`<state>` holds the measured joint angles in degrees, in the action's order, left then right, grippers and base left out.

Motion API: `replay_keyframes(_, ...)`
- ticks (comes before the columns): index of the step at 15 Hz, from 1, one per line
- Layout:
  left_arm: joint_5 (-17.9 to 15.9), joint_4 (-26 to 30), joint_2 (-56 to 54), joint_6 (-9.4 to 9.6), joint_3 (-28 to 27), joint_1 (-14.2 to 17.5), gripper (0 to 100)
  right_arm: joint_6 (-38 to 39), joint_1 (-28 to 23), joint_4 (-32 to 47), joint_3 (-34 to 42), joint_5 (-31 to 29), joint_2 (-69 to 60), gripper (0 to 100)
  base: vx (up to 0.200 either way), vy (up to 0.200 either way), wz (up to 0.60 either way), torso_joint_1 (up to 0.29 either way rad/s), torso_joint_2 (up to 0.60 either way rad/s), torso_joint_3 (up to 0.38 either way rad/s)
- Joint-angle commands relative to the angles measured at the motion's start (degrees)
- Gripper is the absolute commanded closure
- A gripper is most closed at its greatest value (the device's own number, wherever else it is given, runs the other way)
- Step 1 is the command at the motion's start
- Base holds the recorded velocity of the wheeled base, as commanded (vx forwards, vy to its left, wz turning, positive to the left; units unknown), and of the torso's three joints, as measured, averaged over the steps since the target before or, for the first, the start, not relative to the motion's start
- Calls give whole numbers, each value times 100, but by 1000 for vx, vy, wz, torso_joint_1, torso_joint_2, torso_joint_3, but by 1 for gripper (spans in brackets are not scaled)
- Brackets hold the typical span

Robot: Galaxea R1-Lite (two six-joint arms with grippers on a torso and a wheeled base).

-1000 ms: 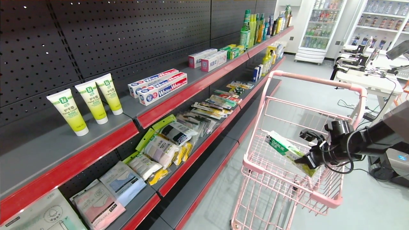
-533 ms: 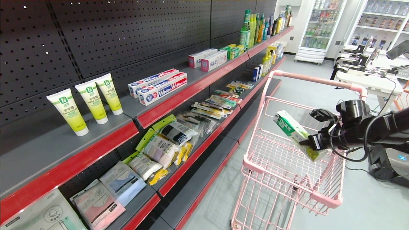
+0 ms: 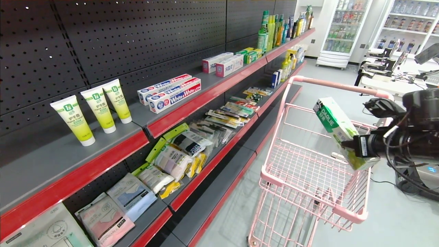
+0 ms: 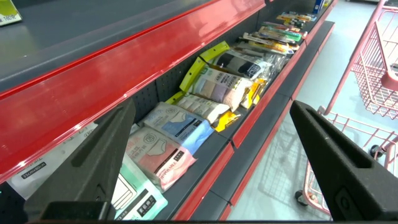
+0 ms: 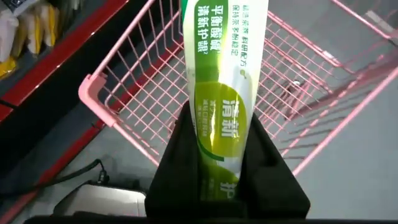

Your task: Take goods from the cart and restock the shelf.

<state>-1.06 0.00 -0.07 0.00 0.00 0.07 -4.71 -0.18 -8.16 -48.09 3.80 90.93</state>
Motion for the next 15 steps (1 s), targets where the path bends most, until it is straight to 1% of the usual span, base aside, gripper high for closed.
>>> replay_keyframes(1,1,0,7,0,0,1,0,-4,317,60,1144,-609,-1895,100,0,0,0,0,0,0)
replay_keyframes(2,1,0,7,0,0,1,0,-101,343,235,1294,-662,-2255,100,0,0,0,0,0,0)
replay_keyframes(3,1,0,7,-9,0,1,0,-285,361,736,1443,-670,-2853,100,0,0,0,0,0,0)
replay_keyframes(4,1,0,7,0,0,1,0,-303,361,947,1496,-662,-3090,100,0,0,0,0,0,0)
replay_keyframes(5,1,0,7,0,0,1,0,-320,326,1079,1715,-653,-3565,100,0,0,0,0,0,0)
replay_keyframes(7,1,0,7,0,0,1,0,-356,282,1062,1900,-653,-3846,100,0,0,0,0,0,0)
replay_keyframes(8,1,0,7,0,0,1,0,-356,238,1062,2199,-644,-4347,100,0,0,0,0,0,0)
replay_keyframes(9,1,0,7,0,0,1,0,-356,256,1062,2296,-644,-4505,100,0,0,0,0,0,0)
replay_keyframes(10,1,0,7,0,0,1,0,-364,220,1062,2471,-644,-4936,100,0,0,0,0,0,0)
replay_keyframes(13,1,0,7,-9,0,1,0,-356,203,1062,2410,-662,-5270,100,0,0,0,0,0,0)
replay_keyframes(15,1,0,7,0,0,1,0,-496,238,1070,2498,-653,-5366,100,0,0,0,0,0,0)
